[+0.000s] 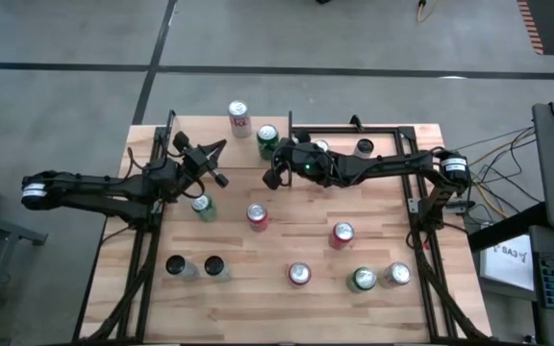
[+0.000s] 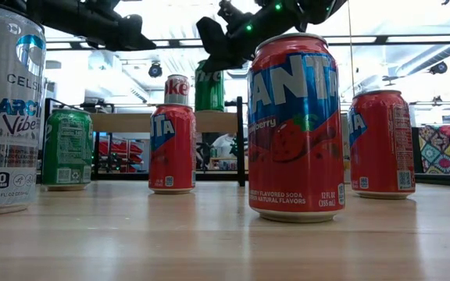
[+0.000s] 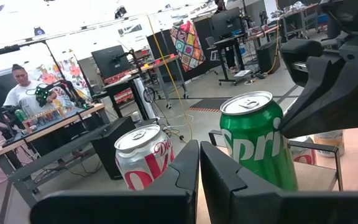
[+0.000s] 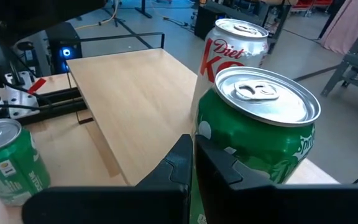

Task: Place canned beverage on shelf
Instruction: Put the middle green soda can on the shelf

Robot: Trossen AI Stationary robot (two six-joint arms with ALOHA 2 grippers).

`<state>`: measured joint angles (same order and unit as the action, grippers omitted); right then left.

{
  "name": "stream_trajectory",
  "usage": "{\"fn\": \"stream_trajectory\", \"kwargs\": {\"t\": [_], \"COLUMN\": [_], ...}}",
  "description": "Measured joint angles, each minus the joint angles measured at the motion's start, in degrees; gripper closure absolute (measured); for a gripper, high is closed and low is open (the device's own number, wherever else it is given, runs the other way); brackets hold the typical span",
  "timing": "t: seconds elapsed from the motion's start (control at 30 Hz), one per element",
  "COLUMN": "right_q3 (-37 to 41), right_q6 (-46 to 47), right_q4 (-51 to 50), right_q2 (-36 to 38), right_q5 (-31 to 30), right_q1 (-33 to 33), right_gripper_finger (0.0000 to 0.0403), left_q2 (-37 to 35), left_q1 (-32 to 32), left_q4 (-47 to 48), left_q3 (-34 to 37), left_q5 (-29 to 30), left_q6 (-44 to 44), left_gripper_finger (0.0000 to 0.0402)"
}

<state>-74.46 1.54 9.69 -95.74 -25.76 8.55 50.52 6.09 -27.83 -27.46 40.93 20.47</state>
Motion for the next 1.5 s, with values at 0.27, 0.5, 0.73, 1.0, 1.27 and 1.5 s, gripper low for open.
{"fn": "stream_trajectory", "kwargs": {"t": [0.27,0.5,0.73,1.0,1.27,1.5], "right_q3": [0.00,0.00,0.00,0.00,-0.01,-0.01], "right_q6": [0.00,0.00,0.00,0.44,0.88,1.62], "right_q4": [-0.02,-0.02,-0.01,-0.01,0.00,0.00], "right_q2": [0.00,0.00,0.00,0.00,0.00,0.00], "right_q5": [-0.04,-0.16,-0.33,-0.39,-0.42,-0.42], "right_q1": [0.62,0.99,1.54,2.12,2.76,2.76], "right_gripper_finger": [0.0394,0.0394,0.0394,0.0394,0.0394,0.0394], "left_q2": [0.00,0.00,0.00,0.00,0.00,0.00], "left_q1": [0.00,0.00,0.00,0.00,0.00,0.00], "left_q4": [0.00,0.00,0.04,0.03,0.04,0.04], "left_q3": [0.01,0.02,0.33,0.39,0.39,0.39], "left_q5": [0.00,0.00,0.00,0.00,0.00,0.00], "left_q6": [-0.15,-0.17,-0.20,-0.20,-0.20,-0.20], "left_gripper_finger": [0.0402,0.0402,0.0402,0.0402,0.0402,0.0402]}}
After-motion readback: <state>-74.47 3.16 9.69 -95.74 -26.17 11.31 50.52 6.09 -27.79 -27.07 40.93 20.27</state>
